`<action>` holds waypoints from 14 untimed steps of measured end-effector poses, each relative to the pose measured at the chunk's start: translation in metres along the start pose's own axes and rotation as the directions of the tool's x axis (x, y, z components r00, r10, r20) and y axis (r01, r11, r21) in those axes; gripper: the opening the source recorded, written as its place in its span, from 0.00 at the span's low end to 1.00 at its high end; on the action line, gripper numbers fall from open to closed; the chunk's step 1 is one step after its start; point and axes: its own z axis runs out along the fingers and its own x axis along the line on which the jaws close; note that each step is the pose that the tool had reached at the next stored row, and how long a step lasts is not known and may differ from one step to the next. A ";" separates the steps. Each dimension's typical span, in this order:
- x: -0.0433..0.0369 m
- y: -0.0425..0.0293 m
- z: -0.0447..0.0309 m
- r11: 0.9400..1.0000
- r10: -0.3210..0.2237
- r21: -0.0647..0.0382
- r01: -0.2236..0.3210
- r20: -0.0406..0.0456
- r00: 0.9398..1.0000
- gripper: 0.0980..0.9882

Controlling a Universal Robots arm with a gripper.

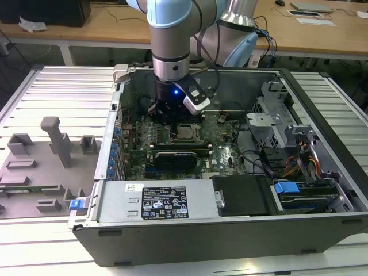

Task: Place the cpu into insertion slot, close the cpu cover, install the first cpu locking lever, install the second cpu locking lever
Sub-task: 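Close the cpu cover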

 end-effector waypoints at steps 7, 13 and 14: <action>-0.0024 -0.0006 -0.0066 1.000 0.000 0.000 0.000 0.000 1.000 0.01; -0.0245 -0.0050 -0.0050 1.000 0.000 -0.001 0.000 -0.003 1.000 0.01; -0.0264 -0.0053 -0.0049 1.000 0.000 -0.001 0.000 -0.003 1.000 0.01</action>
